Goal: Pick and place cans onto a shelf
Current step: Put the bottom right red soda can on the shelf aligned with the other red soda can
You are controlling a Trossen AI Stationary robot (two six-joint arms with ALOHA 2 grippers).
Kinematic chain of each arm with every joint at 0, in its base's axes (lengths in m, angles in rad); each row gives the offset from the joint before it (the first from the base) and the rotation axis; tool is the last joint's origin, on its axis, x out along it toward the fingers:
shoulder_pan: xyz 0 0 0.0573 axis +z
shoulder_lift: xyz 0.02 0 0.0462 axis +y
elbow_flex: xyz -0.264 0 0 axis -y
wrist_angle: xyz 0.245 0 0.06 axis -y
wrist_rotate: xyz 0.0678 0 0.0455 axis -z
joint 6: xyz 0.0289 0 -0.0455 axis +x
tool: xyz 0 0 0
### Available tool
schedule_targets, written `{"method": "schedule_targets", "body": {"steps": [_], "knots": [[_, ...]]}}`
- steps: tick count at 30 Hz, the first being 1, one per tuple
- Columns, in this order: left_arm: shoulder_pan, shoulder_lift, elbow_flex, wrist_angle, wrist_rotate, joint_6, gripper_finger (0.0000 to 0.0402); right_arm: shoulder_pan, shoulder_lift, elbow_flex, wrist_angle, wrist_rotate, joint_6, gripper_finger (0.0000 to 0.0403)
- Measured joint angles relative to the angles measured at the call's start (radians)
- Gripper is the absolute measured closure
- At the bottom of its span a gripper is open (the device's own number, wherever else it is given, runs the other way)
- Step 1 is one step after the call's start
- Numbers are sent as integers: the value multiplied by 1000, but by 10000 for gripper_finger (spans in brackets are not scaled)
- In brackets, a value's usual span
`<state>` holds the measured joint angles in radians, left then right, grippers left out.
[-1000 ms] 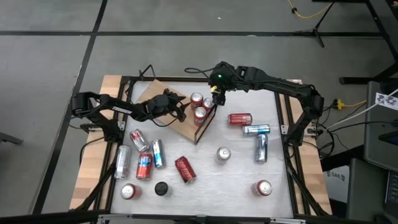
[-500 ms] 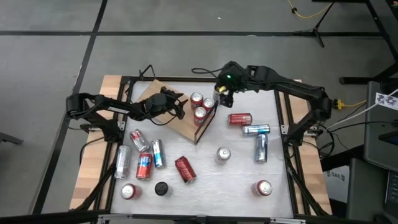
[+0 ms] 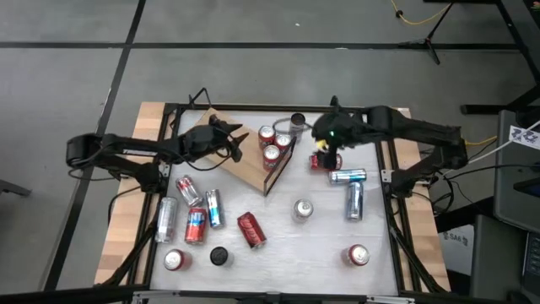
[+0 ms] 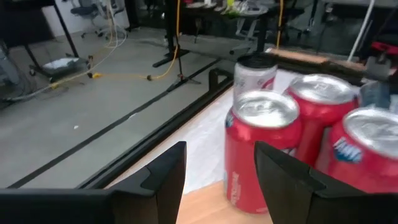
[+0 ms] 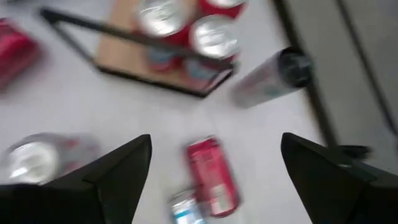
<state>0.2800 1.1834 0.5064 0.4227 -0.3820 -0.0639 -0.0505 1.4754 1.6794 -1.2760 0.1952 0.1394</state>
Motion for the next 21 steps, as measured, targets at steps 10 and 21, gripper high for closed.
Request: {"method": "schedule_targets", "body": {"steps": [10,21], "knots": [[-71,-40,0,-4,1,33,219,203,1,0,64,-255,148,52],[-124,-40,0,-4,3,32,219,389,1,0,57,-200,507,52]]}}
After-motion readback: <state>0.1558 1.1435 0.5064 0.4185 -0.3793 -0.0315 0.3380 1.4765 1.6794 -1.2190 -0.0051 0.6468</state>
